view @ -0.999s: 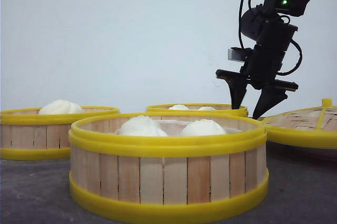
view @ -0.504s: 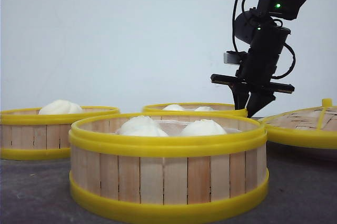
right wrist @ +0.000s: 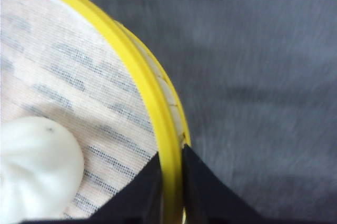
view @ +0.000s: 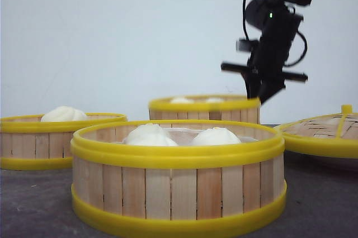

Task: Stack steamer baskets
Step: 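Lift the basket with right gripper and lower it onto the nearest basket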

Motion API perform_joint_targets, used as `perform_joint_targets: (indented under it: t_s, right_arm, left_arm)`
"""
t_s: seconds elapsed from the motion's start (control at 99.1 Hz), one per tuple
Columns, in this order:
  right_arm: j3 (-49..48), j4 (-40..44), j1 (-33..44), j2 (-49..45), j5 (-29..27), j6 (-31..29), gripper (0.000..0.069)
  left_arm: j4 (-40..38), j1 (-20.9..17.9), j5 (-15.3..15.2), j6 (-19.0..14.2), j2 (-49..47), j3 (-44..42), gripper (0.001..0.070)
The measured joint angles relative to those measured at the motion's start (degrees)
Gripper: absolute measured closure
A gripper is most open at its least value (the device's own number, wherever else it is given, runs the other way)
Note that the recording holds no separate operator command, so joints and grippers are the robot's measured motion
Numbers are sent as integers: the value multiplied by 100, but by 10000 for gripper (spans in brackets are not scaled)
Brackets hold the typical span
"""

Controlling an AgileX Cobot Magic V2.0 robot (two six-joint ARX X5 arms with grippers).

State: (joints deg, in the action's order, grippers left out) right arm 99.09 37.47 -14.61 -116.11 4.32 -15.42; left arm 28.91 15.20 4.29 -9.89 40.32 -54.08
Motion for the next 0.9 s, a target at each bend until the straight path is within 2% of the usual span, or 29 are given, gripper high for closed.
perform_joint_targets:
  t_s: [0.313,0.525,0.626,0.898]
  right_arm:
    - [737,901,-35,1333,472,553,660]
    - [743,2175,-199,2286,492,1182,660]
    - [743,2682,-356,2719,734,1397,660]
    - [769,3130,-1032,3600,907,1558,661]
  left_arm:
    - [63,0,0,2,-481,0,282]
    - [396,0,0,0,-831,0,282]
    - [658,0,0,0,-894,0,282]
    - [883,0,15,0,-940,0,282]
